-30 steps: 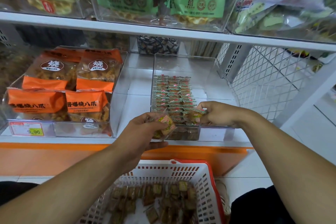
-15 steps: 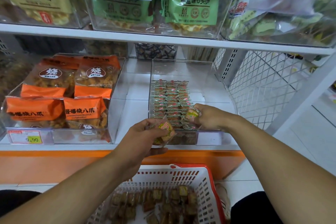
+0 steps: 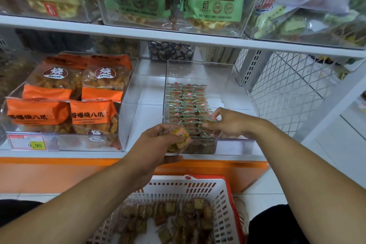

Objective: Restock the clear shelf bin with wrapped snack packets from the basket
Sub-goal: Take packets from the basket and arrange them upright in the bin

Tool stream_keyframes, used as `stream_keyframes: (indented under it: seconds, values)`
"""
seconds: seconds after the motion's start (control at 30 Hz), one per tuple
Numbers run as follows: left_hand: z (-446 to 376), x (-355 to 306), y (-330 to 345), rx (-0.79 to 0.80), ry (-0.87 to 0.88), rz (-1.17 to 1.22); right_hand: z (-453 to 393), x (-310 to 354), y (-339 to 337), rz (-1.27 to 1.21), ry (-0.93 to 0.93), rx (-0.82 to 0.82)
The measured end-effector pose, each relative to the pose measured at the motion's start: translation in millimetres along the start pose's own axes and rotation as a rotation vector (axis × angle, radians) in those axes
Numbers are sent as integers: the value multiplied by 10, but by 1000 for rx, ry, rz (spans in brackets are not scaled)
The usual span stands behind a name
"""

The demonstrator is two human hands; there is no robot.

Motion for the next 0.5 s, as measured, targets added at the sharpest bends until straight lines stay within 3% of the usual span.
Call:
stream_keyframes:
  seconds: [0.1,0.33,0.5]
  values:
    - [4,-1,-6,-1,1,-1,26,-85,-12,-151,55,9]
    - [-2,6,3,-18,-9,-3,-108,-95,57,-221,77,-105]
    - [-16,5,-10,-19,-13,-31,-234,-130,63,-79,160,-151]
Point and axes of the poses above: each hand's wrist, its own z-axis away from the middle knuckle, its own y-axis out of the palm, x = y × z, the point moved 7 cm from there along -z, towards the middle knuckle, and after that the axes turned 8 degrees about z, right-handed, at the moved point
